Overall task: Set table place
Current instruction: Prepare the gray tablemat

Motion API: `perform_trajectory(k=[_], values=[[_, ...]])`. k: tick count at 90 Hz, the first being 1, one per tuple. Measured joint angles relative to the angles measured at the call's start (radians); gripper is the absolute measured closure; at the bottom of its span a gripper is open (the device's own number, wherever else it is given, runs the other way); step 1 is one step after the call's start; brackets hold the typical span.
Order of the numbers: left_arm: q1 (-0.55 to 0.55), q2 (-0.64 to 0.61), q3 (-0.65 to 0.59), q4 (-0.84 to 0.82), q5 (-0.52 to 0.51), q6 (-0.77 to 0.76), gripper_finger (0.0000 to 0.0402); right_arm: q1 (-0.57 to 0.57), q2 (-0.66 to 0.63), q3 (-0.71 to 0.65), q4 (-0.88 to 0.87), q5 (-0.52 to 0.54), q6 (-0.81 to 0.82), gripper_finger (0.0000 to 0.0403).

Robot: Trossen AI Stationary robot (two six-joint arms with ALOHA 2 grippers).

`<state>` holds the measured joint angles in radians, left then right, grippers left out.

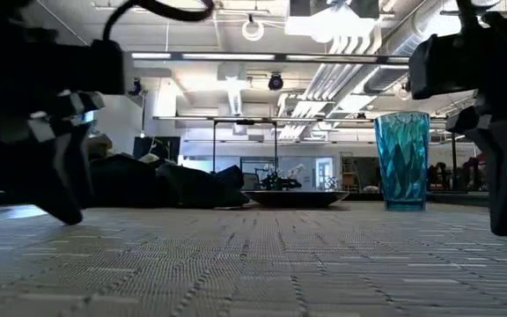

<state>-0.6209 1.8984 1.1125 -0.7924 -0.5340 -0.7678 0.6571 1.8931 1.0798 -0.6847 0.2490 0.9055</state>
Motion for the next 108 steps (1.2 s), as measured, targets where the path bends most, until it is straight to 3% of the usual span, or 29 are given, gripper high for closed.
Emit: perform_trajectory(k=[28,49,66,92,108], values=[[-0.020,-0.100,0.083,-0.053,0.036,0.036,0.0285,-0.028,-0.139,-0.008,-0.067,0.064,0.000,0.0403],[-0.071,-0.136,-0.028,0.041,0.060,-0.022,0.0285,-0.042,-0.142,-0.118,0.019,-0.077,0.007,0.0403],[-0.076,-0.130,-0.139,0.214,0.140,-0.034,0.0285,-0.039,-0.143,-0.163,0.096,-0.063,0.037,0.0403],[-0.117,-0.137,-0.144,0.175,0.169,-0.136,0.0285,-0.041,-0.143,-0.164,0.138,-0.017,0.002,0.0403],[-0.119,-0.189,-0.087,0.139,0.141,-0.116,0.0285,-0.043,-0.192,-0.170,0.114,-0.022,-0.008,0.0403]])
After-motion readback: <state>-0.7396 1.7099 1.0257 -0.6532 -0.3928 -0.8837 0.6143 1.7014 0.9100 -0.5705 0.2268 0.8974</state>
